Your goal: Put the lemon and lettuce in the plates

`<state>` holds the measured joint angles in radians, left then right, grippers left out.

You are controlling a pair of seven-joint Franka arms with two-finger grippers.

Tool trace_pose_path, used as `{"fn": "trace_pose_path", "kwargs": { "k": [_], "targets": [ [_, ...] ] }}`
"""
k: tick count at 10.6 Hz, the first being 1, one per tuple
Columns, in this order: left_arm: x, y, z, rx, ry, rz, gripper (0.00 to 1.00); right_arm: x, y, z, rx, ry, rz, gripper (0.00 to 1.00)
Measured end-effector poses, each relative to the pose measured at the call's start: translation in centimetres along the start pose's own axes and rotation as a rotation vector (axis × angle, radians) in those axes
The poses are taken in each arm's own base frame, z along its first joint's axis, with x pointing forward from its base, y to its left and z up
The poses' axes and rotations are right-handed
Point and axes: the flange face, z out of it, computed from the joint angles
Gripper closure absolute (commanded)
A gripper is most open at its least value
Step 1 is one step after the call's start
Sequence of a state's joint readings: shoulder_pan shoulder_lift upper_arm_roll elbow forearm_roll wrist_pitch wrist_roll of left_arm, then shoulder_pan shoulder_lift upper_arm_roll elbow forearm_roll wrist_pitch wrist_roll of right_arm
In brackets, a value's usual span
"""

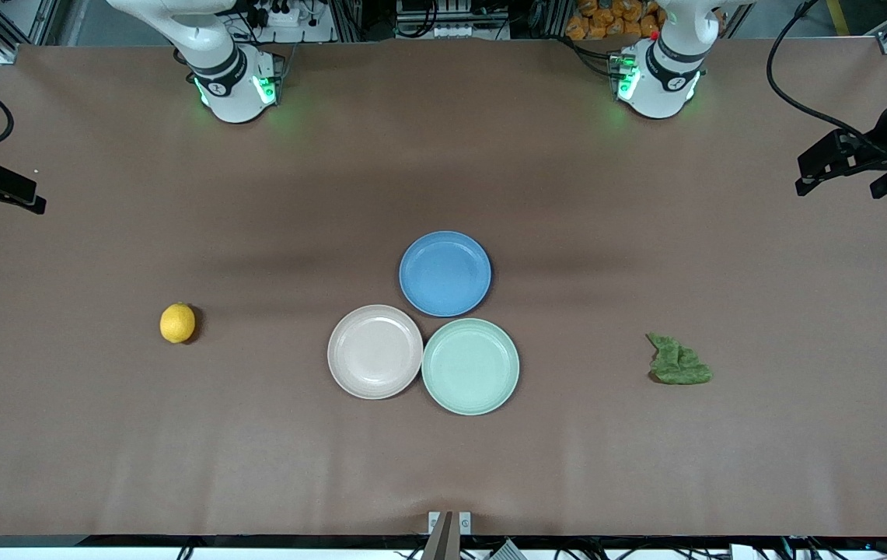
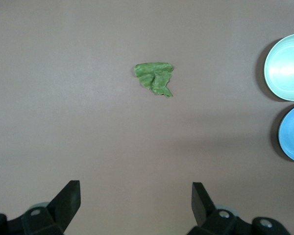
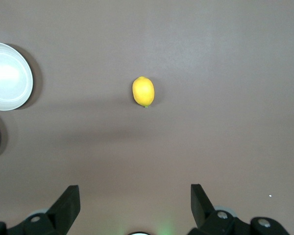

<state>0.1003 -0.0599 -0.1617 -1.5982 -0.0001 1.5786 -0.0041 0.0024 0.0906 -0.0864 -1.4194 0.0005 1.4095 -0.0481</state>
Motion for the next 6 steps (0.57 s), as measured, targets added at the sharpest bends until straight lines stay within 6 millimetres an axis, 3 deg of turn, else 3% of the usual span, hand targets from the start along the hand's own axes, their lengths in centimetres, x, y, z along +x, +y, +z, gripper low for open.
{"fn": "trace_pose_path", "kwargs": {
  "k": [4, 6],
  "targets": [
    [0.0, -0.1, 0.0, 0.000, -0.001, -0.002, 0.00, 0.0, 0.0, 0.0, 0.000, 0.000, -0.001, 0.00],
    [0.6, -0.3, 1.4, -0.004, -0.031, -0.003, 0.00, 0.0, -0.1, 0.0, 0.000, 0.000, -0.002, 0.00]
  ]
}}
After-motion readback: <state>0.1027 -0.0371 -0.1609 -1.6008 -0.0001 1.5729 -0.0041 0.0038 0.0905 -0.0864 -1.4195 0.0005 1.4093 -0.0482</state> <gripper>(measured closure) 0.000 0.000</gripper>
